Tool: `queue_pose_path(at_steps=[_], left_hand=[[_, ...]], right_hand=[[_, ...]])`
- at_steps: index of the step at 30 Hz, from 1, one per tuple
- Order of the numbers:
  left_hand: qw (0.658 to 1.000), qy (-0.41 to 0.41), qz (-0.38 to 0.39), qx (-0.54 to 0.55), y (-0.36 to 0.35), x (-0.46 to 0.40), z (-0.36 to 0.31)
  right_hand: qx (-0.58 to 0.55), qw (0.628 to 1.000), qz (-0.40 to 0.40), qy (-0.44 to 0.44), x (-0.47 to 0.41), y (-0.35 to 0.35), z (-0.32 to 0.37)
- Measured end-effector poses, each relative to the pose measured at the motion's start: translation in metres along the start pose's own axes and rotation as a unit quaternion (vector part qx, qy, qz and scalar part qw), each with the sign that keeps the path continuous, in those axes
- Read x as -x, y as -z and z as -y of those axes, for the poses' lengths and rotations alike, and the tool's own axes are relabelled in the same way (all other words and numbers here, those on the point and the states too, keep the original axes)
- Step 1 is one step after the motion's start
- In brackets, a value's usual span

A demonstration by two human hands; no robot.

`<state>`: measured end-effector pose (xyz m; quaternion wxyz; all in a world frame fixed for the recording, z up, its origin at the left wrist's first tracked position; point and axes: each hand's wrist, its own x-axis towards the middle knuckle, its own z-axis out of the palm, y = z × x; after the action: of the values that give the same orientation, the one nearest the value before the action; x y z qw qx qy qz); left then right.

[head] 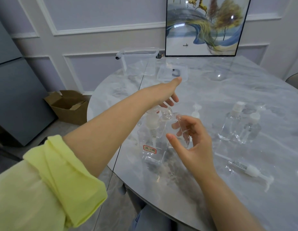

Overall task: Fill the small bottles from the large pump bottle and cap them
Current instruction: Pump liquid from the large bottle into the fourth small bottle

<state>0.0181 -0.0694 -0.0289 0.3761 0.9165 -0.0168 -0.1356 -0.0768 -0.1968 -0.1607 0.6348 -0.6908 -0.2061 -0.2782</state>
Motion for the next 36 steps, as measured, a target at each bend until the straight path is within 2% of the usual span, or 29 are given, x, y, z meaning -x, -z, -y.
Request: queue_pose_path(at_steps=[10, 14, 24, 36], left_hand=[[1.0, -0.015, -0.014, -0.018, -0.0041, -0.0028, 0.0029], [0.999, -0.002, 0.015, -0.044, -0.0039, -0.0045, 0.0037], [0.999, -0.014, -0.014, -0.027, -0.0045, -0.0031, 0.0035], [0.999, -0.004, -0.003, -0.046, -0.0069, -0.0012, 0.0034]], right_hand=[[-0.002, 1.0, -0.001, -0.003, -0.0012, 0.0015, -0.002], [0.0, 1.0, 0.002, -0.007, 0.0006, 0.0006, -0.0024], [-0.005, 1.0, 0.007, 0.0, 0.0004, 0.0017, -0.0035], [0.003, 1.0, 0.002, 0.01, 0.0006, 0.0016, -0.0041]])
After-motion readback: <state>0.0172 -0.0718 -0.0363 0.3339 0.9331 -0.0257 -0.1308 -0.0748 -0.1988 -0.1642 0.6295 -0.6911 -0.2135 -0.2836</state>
